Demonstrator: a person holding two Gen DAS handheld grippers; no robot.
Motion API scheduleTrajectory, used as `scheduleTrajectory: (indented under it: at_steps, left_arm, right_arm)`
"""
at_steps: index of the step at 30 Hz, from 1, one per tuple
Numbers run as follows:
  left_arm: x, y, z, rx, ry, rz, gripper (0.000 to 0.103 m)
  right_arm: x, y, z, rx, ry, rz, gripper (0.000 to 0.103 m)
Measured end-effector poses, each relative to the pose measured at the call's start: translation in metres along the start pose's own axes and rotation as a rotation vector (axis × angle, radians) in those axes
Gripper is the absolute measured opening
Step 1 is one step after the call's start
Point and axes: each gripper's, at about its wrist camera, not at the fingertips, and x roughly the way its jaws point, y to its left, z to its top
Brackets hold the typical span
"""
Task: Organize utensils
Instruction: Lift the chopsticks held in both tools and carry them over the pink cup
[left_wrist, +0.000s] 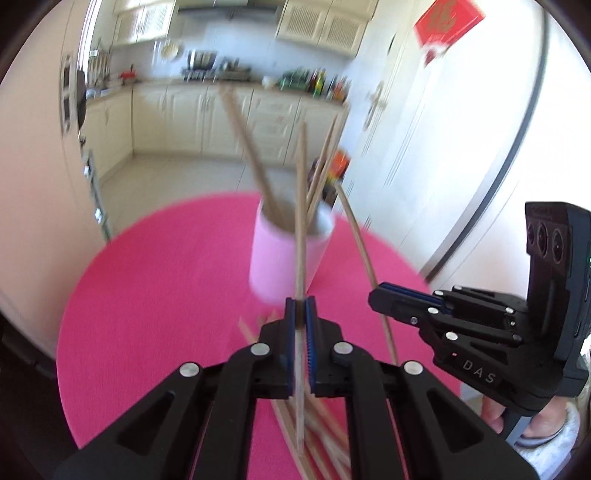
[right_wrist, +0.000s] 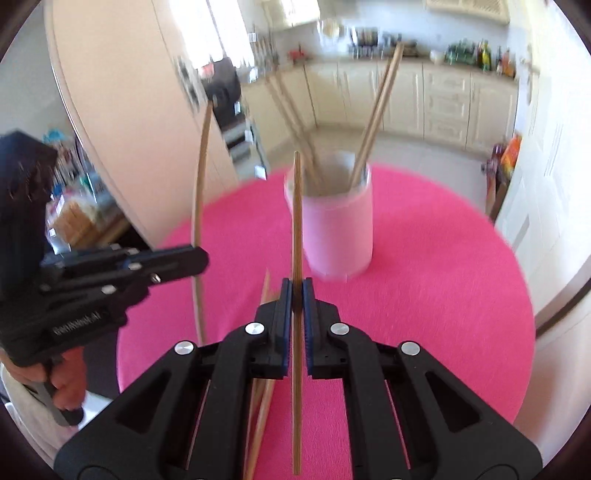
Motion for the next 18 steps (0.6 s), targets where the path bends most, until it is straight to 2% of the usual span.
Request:
scheduleTrajectory:
  at_steps: [10,13,18]
  left_arm:
    - [-0.007,-0.038,0.051,0.123,-0.282,0.023,0.006]
    - [-0.004,-0.05,0.061,0.156,-0.34,0.06,0.006]
    - [-0.006,-0.057,0.076,0.168,-0.439,0.063,0.006]
  right_arm:
    - [-0.025,-0.016,0.043,0.039,-0.391,-0.001,0.006]
    - [-0.023,-0.024,0.052,0.052,-0.481,-0.017,0.006]
    - [-0.02,-0.029,0.06,0.049,-0.624,-0.05,0.006]
